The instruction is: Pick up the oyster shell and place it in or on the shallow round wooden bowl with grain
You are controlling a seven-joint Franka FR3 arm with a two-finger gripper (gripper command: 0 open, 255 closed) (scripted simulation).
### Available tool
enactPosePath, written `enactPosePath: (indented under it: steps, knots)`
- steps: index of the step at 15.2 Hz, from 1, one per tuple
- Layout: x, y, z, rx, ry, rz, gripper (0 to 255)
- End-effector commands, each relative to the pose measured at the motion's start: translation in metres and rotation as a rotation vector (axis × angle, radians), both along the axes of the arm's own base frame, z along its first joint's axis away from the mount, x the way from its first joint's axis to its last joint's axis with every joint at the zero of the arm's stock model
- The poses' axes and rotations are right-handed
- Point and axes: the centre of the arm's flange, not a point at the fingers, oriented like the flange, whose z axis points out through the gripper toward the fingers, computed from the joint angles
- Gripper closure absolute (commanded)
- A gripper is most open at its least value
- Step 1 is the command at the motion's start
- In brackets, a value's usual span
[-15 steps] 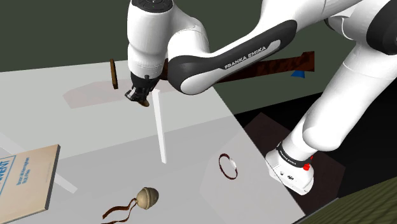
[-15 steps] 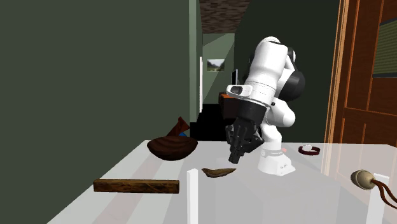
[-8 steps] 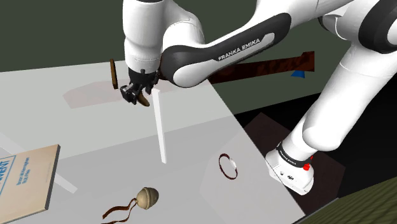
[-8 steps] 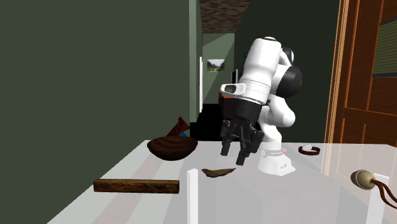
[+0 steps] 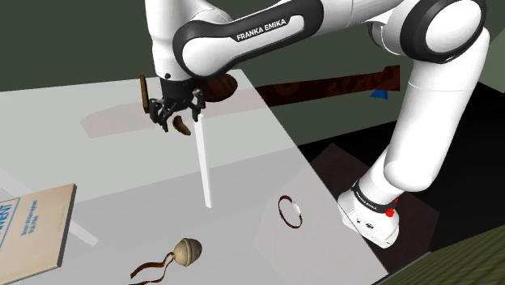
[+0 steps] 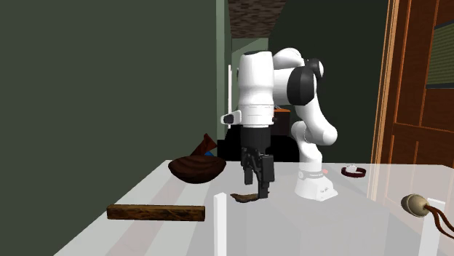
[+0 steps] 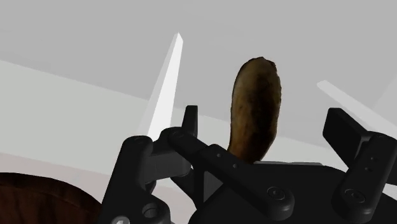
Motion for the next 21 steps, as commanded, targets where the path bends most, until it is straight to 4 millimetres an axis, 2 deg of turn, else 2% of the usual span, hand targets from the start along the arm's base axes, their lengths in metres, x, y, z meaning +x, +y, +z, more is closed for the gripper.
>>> enactPosePath:
  steps: [1, 9, 10, 19, 21]
  knots:
    - [0.001, 0.001, -0.011, 0.001, 0.002, -0.001, 0]
    - [0.001, 0.001, -0.014, 0.001, 0.002, -0.001, 0]
    - [0.001, 0.001, -0.014, 0.001, 0.002, -0.001, 255]
    - [0.001, 0.001, -0.014, 0.001, 0.002, -0.001, 255]
    - [0.001, 0.001, -0.004, 0.001, 0.002, -0.001, 255]
